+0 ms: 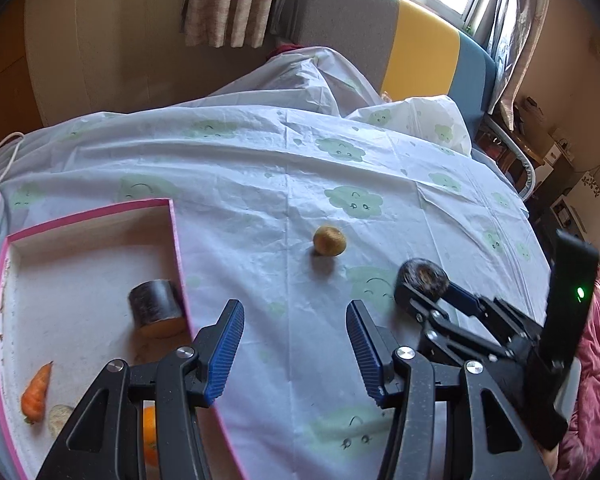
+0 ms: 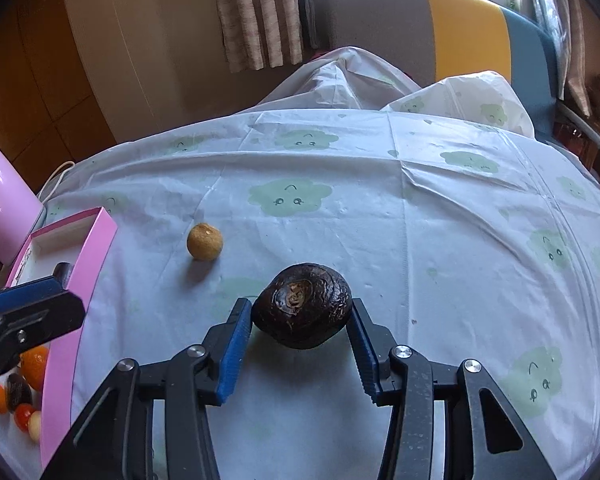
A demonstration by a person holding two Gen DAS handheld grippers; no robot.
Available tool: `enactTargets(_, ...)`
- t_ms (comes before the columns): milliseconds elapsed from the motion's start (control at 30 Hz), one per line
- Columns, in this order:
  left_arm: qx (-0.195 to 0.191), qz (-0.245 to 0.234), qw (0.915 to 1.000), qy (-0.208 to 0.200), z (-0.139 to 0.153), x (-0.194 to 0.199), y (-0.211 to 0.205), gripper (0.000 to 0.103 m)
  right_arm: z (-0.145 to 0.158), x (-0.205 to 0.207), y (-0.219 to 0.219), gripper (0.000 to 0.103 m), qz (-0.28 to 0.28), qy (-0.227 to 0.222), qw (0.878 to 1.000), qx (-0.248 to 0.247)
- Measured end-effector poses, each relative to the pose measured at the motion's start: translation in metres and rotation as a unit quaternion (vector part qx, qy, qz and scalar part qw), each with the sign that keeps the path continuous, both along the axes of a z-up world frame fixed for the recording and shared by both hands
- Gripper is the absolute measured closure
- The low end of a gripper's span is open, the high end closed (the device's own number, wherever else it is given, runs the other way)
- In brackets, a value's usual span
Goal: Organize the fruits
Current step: 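Grasp the large dark oval fruit with the right tool while the left tool grasps the small brown ball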
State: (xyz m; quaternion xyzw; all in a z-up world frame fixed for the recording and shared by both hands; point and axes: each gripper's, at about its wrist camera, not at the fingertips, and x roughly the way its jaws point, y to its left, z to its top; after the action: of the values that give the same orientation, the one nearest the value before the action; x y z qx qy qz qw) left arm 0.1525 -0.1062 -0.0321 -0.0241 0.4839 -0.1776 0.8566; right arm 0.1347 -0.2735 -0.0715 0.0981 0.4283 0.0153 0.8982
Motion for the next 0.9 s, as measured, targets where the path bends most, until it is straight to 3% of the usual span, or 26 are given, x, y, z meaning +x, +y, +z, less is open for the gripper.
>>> enactTargets(200, 0.001, -0.004, 0.9999, 0.014, -0.007, 0.016, -0.022, 0.049, 0.0, -0.019, -0.018, 0.054, -0.019, -0.002, 1.0, -0.007)
enactTargets(400, -0.001, 0.015, 0.9995, 0.027, -0.016, 0.037, -0.036, 0.049, -0.003, -0.026, -0.033, 0.054, -0.035, -0.008, 0.999, 0.019)
enactTargets(700, 0.011, 0.028, 0.9988, 0.039, -0.033, 0.064, -0.052, 0.05, -0.005, -0.025, -0.03, 0.054, -0.033, -0.008, 0.999, 0.012)
enactTargets(833, 0.037, 0.03, 0.9981, 0.038, -0.043, 0.072, -0.06, 0.066, -0.006, -0.027, -0.031, 0.055, -0.034, -0.011, 0.999, 0.016)
enactTargets(867, 0.038, 0.028, 0.9983, 0.034, -0.041, 0.072, -0.061, 0.076, -0.006, -0.026, -0.031, 0.055, -0.034, -0.01, 0.999, 0.015)
enactTargets(900, 0.036, 0.024, 0.9984, 0.036, -0.041, 0.071, -0.062, 0.075, -0.006, -0.026, -0.031, 0.055, -0.034, -0.011, 0.999, 0.014)
